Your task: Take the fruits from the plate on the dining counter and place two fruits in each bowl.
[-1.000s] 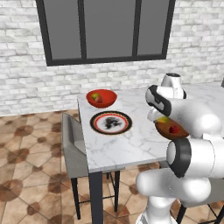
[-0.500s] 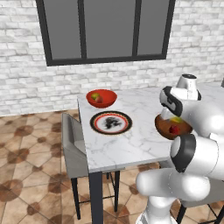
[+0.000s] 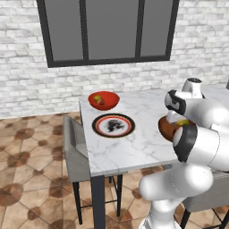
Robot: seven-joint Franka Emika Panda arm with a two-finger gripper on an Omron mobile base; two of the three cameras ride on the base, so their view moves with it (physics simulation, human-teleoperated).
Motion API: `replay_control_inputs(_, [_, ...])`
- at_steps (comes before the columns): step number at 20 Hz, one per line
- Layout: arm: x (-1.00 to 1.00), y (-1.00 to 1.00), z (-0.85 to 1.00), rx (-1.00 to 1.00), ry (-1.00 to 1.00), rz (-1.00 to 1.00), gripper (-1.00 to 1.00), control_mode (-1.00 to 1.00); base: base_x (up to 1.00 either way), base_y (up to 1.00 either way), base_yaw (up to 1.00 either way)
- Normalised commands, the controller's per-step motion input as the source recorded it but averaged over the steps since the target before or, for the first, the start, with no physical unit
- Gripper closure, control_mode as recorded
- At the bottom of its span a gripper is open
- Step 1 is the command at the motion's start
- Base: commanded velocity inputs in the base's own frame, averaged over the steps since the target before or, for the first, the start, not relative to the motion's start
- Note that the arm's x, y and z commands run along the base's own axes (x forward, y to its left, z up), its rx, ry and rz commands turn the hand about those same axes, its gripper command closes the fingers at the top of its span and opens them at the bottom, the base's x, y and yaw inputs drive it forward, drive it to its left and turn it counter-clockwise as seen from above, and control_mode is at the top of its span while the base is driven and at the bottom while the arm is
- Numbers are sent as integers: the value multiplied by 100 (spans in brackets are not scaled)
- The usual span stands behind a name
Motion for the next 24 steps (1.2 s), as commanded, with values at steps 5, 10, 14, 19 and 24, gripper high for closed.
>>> replay_control_inputs(5, [8,-8,-54,0,-1,0,100,-100,0,0,0])
replay_control_inputs(10, [13,-5,-8,0,0,0,100,-100,0,0,0])
replay_control_inputs(14, [20,-13,-1,0,0,0,100,-100,0,0,0])
replay_control_inputs(19, [24,-23,-5,0,0,0,100,-100,0,0,0])
replay_control_inputs(24, [11,-17,-26,0,0,0,100,-100,0,0,0])
